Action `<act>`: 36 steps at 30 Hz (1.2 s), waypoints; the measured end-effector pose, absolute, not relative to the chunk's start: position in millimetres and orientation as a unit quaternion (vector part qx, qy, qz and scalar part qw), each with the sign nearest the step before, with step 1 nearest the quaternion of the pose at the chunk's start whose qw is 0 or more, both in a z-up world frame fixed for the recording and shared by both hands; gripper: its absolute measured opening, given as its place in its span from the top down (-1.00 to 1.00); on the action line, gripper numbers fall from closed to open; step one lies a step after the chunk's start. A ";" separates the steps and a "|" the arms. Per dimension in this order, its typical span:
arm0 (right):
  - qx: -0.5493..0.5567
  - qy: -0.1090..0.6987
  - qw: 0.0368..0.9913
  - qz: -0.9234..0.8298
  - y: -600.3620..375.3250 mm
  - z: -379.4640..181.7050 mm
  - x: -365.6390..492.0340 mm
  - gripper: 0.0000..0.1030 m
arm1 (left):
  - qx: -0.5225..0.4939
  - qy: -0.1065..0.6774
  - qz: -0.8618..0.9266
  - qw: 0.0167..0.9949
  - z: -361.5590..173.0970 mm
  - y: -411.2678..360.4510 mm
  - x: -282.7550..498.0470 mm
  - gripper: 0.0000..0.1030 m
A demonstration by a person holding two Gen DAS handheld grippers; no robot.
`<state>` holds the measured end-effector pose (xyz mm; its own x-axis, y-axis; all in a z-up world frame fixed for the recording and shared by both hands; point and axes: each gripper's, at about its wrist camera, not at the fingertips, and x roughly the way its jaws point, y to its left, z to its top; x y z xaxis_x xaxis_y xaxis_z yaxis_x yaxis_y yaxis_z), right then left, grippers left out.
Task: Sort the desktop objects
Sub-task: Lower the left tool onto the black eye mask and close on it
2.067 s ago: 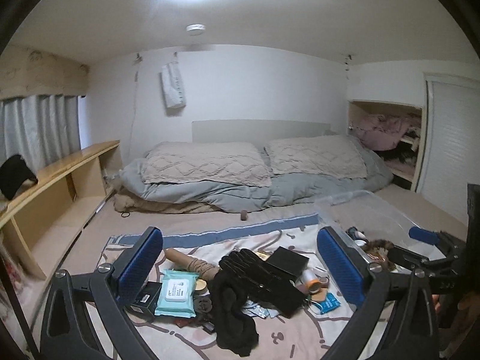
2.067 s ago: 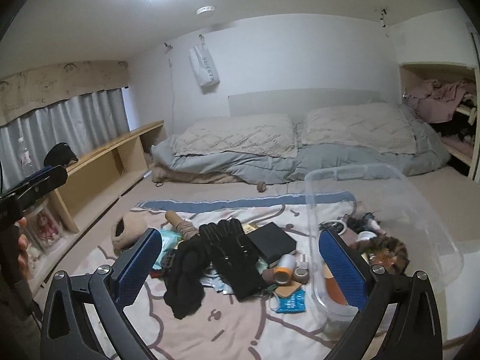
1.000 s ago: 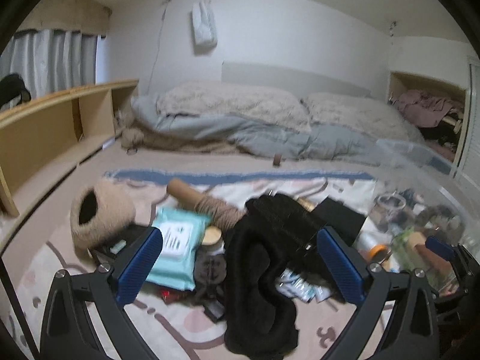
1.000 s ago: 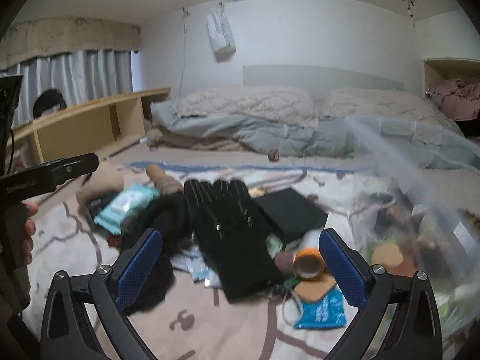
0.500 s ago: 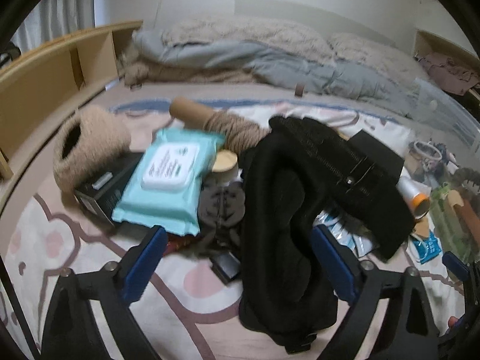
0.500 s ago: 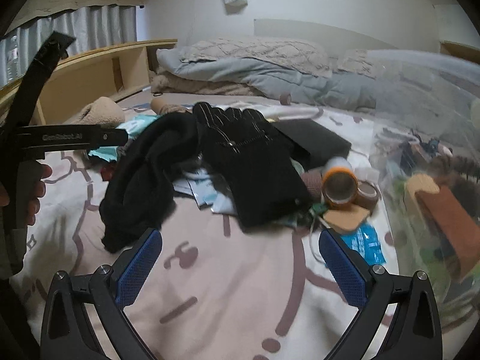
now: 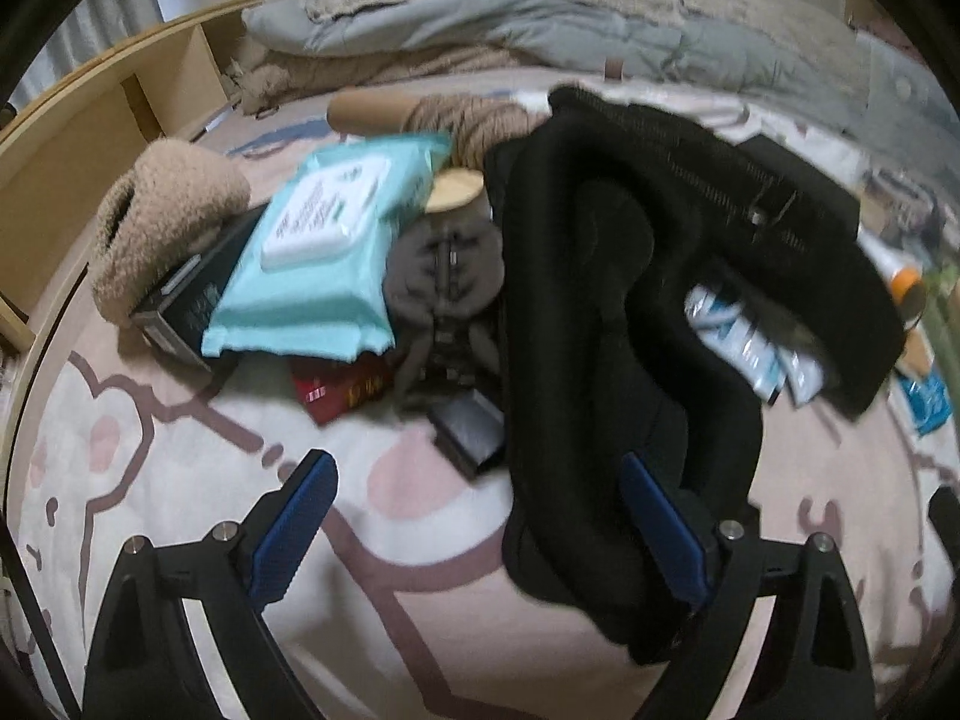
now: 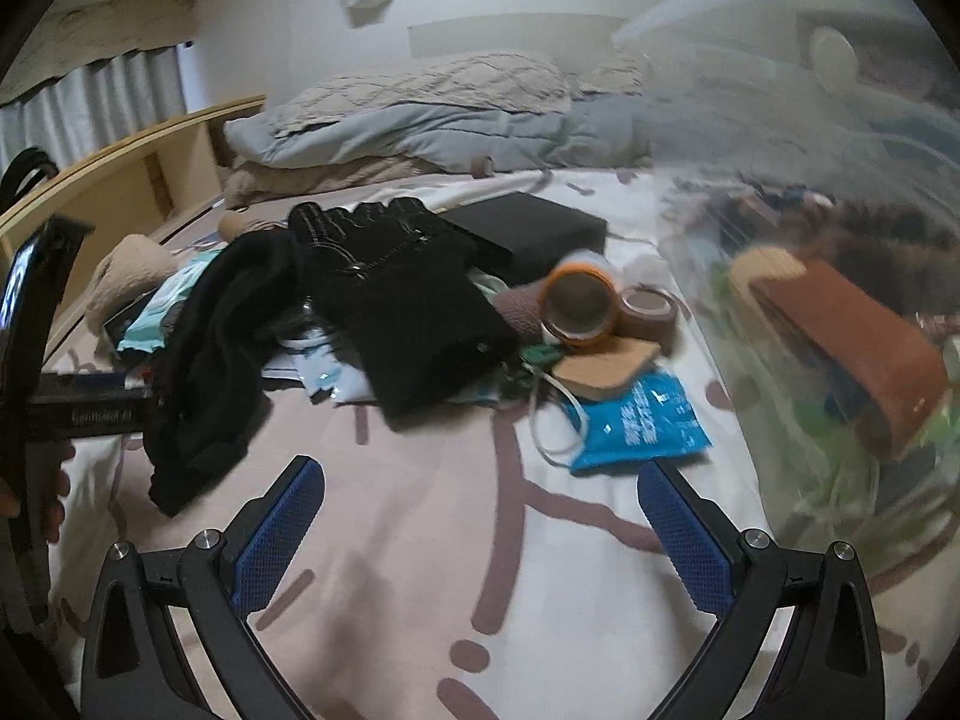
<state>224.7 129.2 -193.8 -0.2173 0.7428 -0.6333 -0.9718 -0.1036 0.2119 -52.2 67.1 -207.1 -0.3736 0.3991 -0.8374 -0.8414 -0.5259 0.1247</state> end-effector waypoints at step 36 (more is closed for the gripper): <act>-0.193 0.390 0.511 0.742 181.0 -199.0 225.6 -1.00 | -0.417 0.274 0.776 0.386 -207.3 22.9 -27.6 -0.88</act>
<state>225.6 181.0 -199.0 -0.4040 0.6069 -0.6844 -0.9078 -0.1742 0.3815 -27.6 22.9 -207.3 -0.3541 0.3706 -0.8586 -0.8282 -0.5508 0.1038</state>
